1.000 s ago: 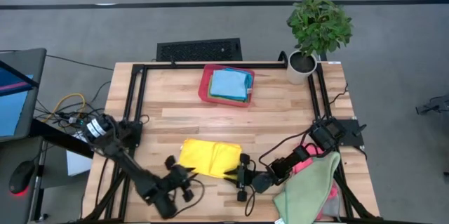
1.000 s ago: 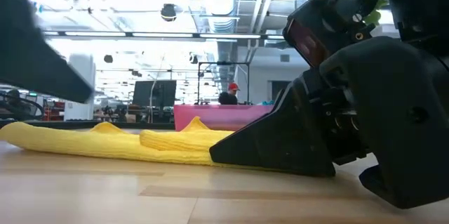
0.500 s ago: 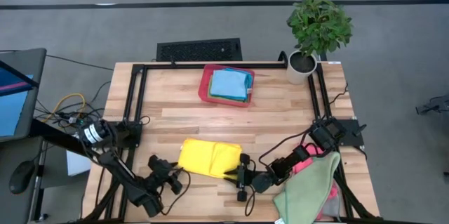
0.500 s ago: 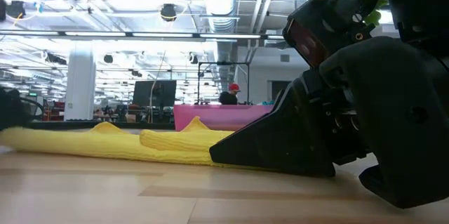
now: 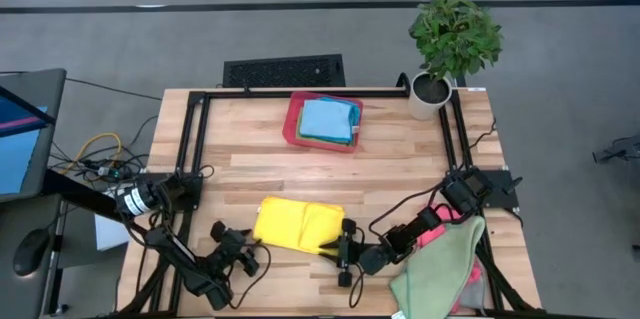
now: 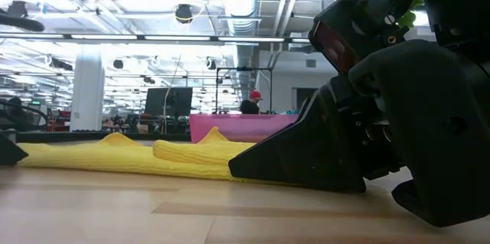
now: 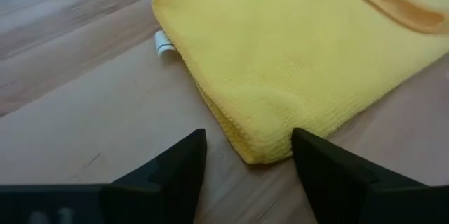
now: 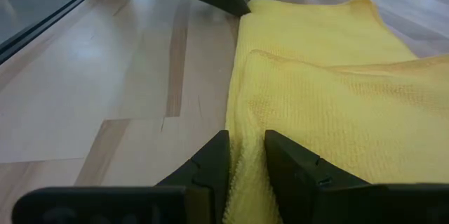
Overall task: Fold microfiber towels
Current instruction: Fold the yellow microfiber cloth
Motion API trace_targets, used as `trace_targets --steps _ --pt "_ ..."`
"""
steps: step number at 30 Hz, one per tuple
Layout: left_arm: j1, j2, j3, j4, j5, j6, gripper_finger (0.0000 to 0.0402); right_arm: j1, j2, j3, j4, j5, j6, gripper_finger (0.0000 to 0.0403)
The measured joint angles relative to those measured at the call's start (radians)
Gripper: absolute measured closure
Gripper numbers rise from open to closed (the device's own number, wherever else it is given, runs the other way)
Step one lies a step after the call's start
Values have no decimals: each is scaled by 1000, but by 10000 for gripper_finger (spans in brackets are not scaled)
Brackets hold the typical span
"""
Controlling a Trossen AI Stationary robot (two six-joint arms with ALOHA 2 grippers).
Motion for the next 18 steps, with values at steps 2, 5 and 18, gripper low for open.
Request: trace_targets --steps 2,5,18 --pt "0 0 0 -2 3 -4 193 0 0 0 0 0 2 285" --pt "2 0 -1 14 9 93 190 0 0 0 0 0 9 285" --pt "0 -211 44 -166 86 196 115 0 -4 -1 1 -8 1 285"
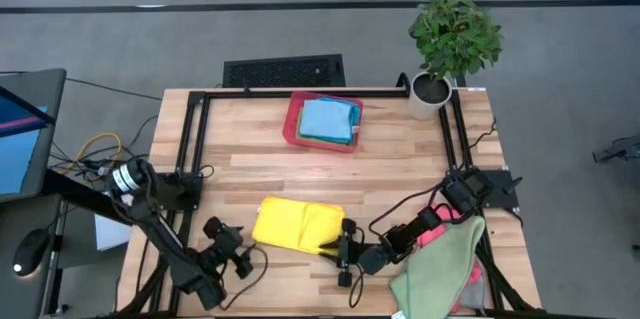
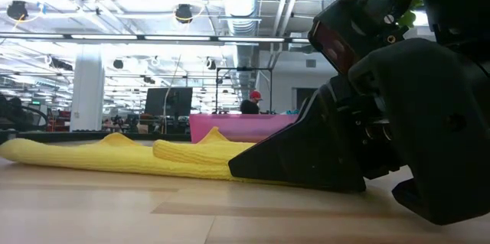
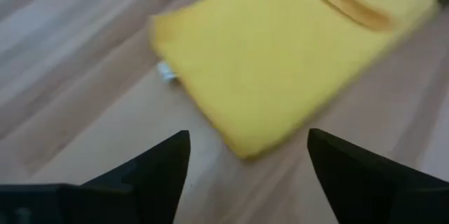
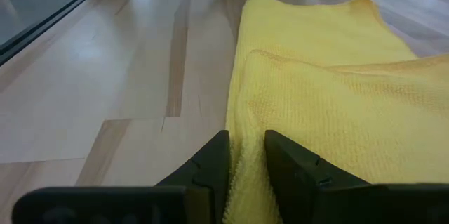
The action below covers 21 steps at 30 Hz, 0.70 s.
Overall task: Fold microfiber towels
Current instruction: Fold the yellow microfiber cloth
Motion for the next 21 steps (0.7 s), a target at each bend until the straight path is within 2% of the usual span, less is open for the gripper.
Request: trace_targets --steps 4,9,16,21 --pt "-3 9 -35 23 -33 -334 107 0 0 0 0 0 0 285" --pt "-5 102 -41 134 65 -337 108 0 -1 0 -1 0 -1 285" --pt "-5 154 -37 94 -7 -452 109 0 -1 0 -1 -5 -1 285" --pt "5 157 -39 98 -20 -461 109 0 -2 0 -2 -8 4 285"
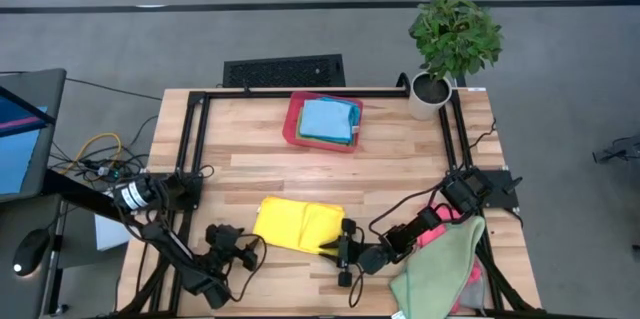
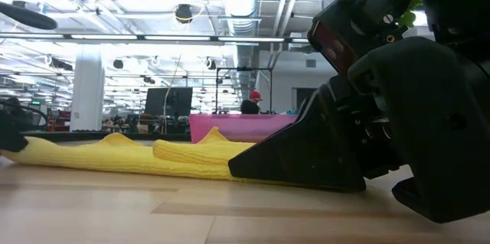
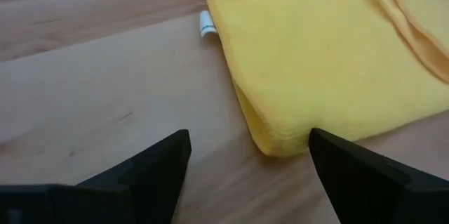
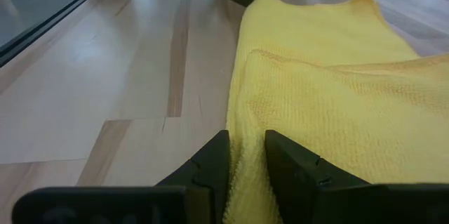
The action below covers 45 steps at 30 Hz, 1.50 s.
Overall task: Fold microfiber towels
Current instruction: Fold the yellow microfiber cloth
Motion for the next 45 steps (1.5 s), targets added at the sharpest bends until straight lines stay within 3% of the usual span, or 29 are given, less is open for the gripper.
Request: trace_targets --steps 16,30,38,45 --pt "-2 0 35 72 -96 -52 109 -3 -1 1 0 -5 3 285" --pt "47 2 23 87 -83 -57 115 -3 -1 1 0 -6 18 285" --pt "50 2 21 99 -46 -57 206 -3 -5 0 1 -6 15 285" --pt "55 3 21 105 -29 -40 305 2 -134 1 -4 -5 -98 285"
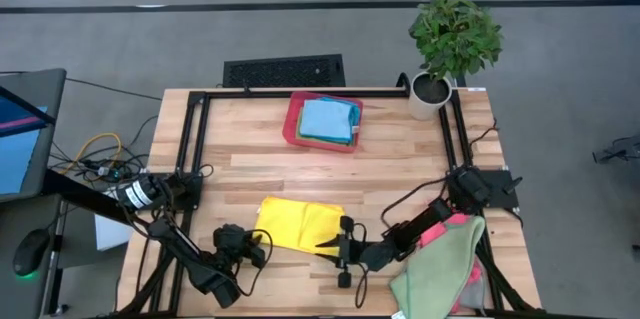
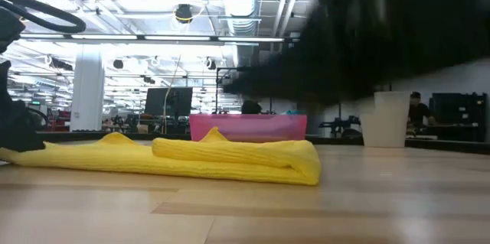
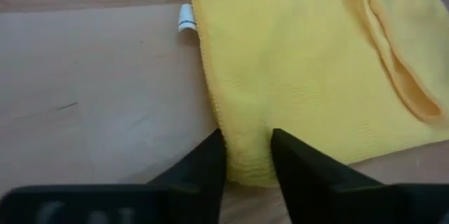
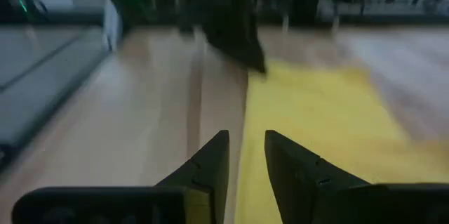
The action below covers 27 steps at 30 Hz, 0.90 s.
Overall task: Fold microfiber towels
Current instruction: Fold the yellow microfiber cloth
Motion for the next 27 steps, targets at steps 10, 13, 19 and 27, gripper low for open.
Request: trace_targets --steps 10,13,19,27 --pt "0 -45 2 -22 0 22 394 -37 -87 0 -92 21 25 285" --pt "1 -81 2 -59 -28 38 397 -57 -68 2 -116 3 64 285" --pt "32 -120 5 -89 -53 88 399 -88 23 52 -96 -45 75 285" --pt "74 -119 51 -105 -54 209 399 -103 104 136 -169 -79 69 285"
